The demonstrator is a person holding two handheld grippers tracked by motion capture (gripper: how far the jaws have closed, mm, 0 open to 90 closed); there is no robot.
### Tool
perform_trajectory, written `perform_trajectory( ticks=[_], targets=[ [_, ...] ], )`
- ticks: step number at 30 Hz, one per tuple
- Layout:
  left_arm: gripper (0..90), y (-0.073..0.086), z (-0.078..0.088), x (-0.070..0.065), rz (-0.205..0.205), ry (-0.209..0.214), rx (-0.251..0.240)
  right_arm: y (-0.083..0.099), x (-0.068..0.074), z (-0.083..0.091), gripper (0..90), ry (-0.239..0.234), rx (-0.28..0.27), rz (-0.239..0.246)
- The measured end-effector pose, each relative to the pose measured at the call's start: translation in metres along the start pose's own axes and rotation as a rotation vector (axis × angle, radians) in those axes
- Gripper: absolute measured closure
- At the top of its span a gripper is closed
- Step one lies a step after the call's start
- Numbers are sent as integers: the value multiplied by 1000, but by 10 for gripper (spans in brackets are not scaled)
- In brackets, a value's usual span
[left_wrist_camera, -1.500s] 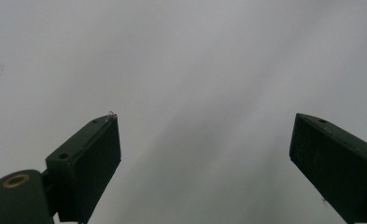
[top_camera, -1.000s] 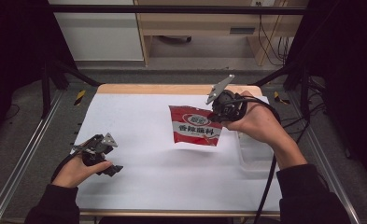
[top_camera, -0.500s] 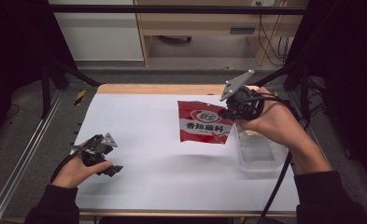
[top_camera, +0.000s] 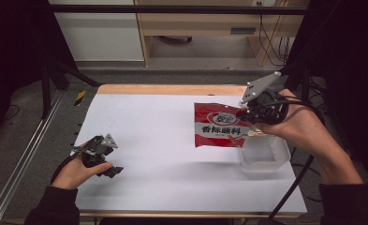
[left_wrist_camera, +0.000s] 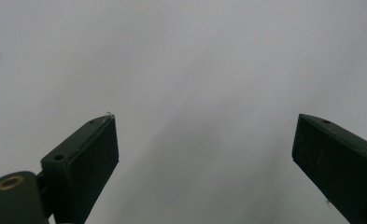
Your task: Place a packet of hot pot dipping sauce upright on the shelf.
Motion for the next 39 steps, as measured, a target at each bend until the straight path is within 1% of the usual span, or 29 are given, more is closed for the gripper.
perform_trajectory(
  ticks=[3,4,6,7,8,11,15,17,19,20,21,22,25,26,30,32,34,39],
  targets=[
    [71,1,-1,1,-3,-1,9,8,-2,2,900,4,5,-4],
    [71,1,-1,0,6,4,6,10,-2,3,900,6,3,-13],
    [71,2,-1,1,-6,1,13,16,-4,4,900,7,2,-19],
    [71,2,-1,1,-6,2,13,19,-5,5,900,11,4,-22],
    [71,1,-2,0,3,3,8,22,-6,5,900,13,4,-24],
    [71,1,-2,0,-8,2,15,29,-9,7,900,18,2,-38],
    [71,1,-4,-1,-4,2,14,40,-13,6,900,26,6,-52],
    [71,1,-4,-1,-7,4,18,43,-16,6,900,31,3,-65],
    [71,1,-5,-2,-5,9,20,45,-17,6,900,32,4,-63],
    [71,1,-6,-2,-7,9,23,49,-21,6,900,34,6,-74],
    [70,1,-6,-2,-9,6,24,51,-22,6,900,37,7,-74],
    [69,1,-7,-3,-12,12,29,53,-24,5,900,40,6,-85],
    [68,1,-8,-4,-24,13,36,59,-32,5,900,49,4,-106],
    [68,1,-8,-5,-26,12,38,60,-33,5,900,49,5,-107],
    [68,1,-9,-5,-24,11,39,67,-38,6,900,52,6,-127],
    [68,1,-9,-5,-18,10,37,70,-41,7,900,56,11,-128],
    [68,2,-9,-5,-23,14,42,72,-43,8,900,57,11,-134],
    [68,2,-11,-5,-17,12,44,80,-49,11,900,64,22,-151]
  ],
)
Point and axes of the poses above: each handheld gripper's, and its own axes: z roughly backward along the jaws, y roughly out of its underside, x roughly to its left, the point moved 7 cm from there along -z, roughly forward along the jaws, and after that the axes turned 2 degrees about -z, right-handed, at the moved point
